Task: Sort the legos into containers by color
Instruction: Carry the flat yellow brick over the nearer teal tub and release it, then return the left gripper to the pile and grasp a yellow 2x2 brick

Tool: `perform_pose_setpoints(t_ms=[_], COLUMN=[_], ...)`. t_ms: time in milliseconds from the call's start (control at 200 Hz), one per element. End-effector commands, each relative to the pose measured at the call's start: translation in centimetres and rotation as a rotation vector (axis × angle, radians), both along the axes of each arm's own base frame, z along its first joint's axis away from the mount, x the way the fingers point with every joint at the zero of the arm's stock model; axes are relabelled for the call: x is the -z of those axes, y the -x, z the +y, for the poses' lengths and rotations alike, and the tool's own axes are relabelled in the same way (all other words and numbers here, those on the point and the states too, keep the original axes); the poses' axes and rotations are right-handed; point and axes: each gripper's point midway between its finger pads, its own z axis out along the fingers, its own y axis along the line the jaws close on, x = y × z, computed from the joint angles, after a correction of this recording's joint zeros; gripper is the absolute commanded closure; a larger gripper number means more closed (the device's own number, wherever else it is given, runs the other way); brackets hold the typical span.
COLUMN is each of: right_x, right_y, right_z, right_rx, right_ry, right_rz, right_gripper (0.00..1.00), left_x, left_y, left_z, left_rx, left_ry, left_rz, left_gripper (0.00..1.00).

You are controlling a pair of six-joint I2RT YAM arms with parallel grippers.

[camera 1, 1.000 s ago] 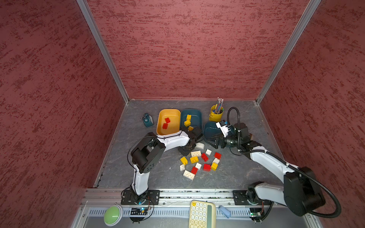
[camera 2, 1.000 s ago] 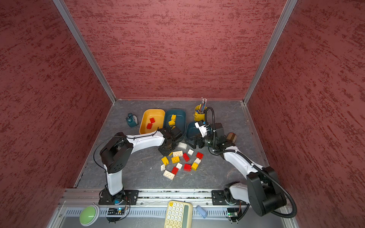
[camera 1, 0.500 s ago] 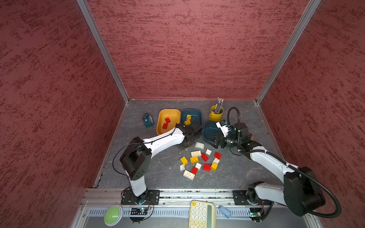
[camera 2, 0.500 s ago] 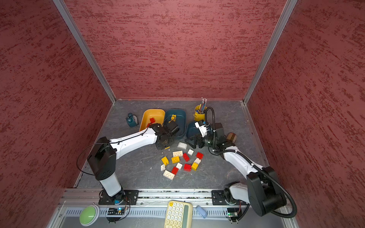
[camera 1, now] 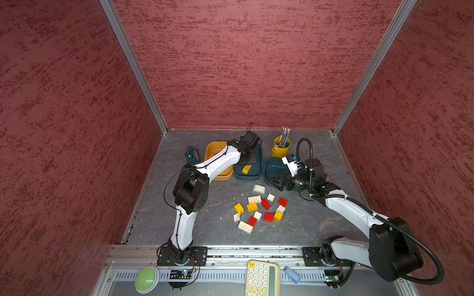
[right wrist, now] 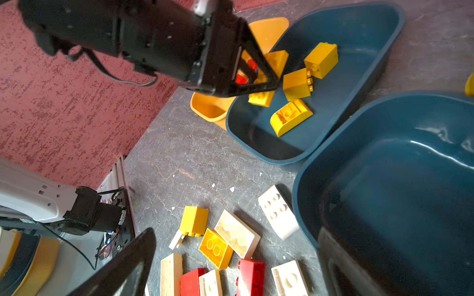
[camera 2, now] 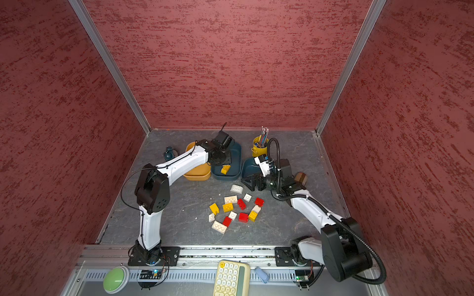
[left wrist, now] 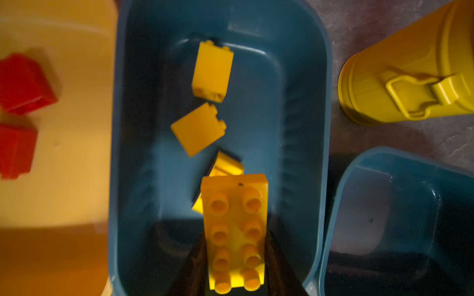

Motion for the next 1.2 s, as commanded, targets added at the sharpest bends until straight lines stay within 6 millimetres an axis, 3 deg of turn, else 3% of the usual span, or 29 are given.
perform_pose_setpoints(t_ms=[0,160,356,436,511,641,882,962,1197], right_x=[-1.9,-1.7,-1.5,-1.4,-1.3,-1.3,-1.2,-1.1,-1.0], right_y=[-1.0,-1.1,-1.1,-1.0,-1.0,-0.7,-0.4,-0.3,0.5], right_z=[-0.3,-0.5,-0.7,-0.8,-0.9,-0.7,-0.2,-0.2,-0.1], right_rx=[0.03,0.036,0.042,0.045,0.05,0.037,-0.004,-0.013,-0.035], right_ry=[0.0,0.005,0.01,0.017,0.024,0.016,0.001,-0.003,-0.013], right_rz=[-0.056,-0.049,-0.044,-0.043,-0.043,-0.043,-0.034,-0.033,-0.027], right_gripper=[0.01,0.01,0.01,0.01,0.01,0.01,0.01,0.01,0.01], left_x=[0.1,2.2,5.0,5.3,4.0,1.5,-1.4,-1.7,0.4], left_y=[-2.4,-4.9,-7.6,-7.9,-7.4,-4.7,2.7,5.7,15.2], left_z=[-1.3,-2.5,-2.3,-1.8,-2.4,-3.6,-2.6,-1.8,1.7], left_rx=[0.101,0.15,0.15,0.13,0.142,0.179,0.148,0.113,-0.021], left_ry=[0.009,0.014,-0.043,-0.066,-0.033,-0.012,0.038,0.068,0.045], left_rz=[-0.034,-0.047,-0.053,-0.049,-0.045,-0.047,-0.01,0.023,0.156], left_gripper=[0.77,0.76,0.73,0.58,0.38,0.25,0.22,0.22,0.21])
